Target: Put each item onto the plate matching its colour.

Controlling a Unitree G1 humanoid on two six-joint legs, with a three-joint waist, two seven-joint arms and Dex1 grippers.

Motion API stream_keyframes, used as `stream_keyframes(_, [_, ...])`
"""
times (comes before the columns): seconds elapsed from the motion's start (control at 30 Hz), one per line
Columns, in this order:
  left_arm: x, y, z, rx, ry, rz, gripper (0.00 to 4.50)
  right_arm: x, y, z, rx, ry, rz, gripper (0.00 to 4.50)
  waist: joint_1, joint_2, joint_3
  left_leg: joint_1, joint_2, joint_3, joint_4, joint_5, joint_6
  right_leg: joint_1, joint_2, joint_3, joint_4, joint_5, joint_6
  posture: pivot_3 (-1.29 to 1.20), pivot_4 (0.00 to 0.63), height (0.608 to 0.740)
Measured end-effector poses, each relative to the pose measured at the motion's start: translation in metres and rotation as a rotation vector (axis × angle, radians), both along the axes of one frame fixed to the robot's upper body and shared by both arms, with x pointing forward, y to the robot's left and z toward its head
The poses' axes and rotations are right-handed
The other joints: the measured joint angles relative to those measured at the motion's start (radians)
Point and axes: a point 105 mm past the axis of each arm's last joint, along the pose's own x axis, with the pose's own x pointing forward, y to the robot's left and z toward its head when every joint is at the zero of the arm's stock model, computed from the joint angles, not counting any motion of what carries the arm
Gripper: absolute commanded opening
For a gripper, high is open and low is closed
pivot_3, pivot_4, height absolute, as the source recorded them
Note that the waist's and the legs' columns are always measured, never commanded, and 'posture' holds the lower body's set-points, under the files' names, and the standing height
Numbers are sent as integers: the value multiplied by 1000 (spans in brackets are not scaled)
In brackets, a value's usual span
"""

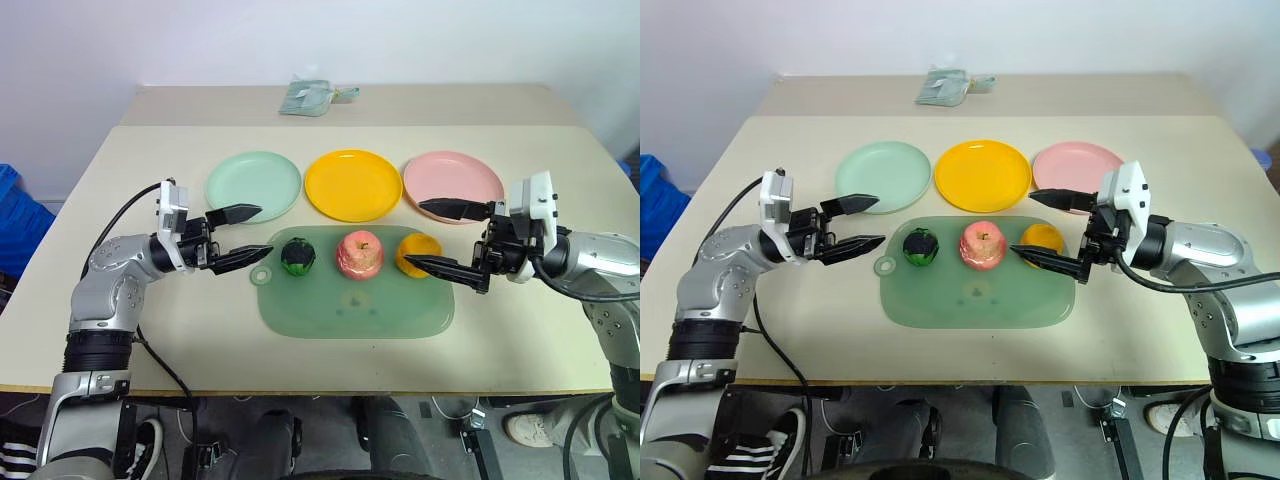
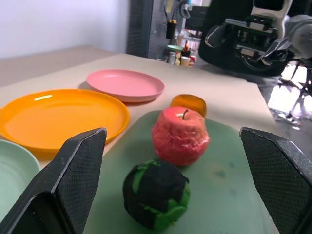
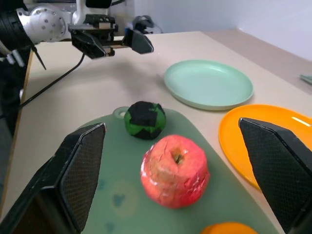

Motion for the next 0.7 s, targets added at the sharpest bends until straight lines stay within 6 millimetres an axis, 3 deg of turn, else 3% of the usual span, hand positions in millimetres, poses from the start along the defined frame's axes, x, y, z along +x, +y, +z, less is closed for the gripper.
stream_keyframes(0.13, [1, -3, -10, 49, -4, -4, 4500, 5, 9, 4, -9, 10, 6, 4457, 0, 0, 0, 0, 0, 0, 0, 1, -1, 0, 0, 0, 0, 0, 0, 0, 150, 740])
stream_keyframes(0.37, [5, -9, -11, 39, -32, -2, 4500, 16, 48, 11, 13, 19, 25, 4457, 3, 0, 0, -1, 0, -1, 0, 3, -5, -1, 0, 0, 0, 0, 0, 0, 150, 740])
stream_keyframes(0.7, [25, -42, -27, 33, -71, -23, 4500, 11, 58, 13, -15, -25, -7, 4457, 24, 0, 0, -1, -1, 0, 1, 2, -4, 0, -1, 0, -1, 0, 0, 0, 150, 740])
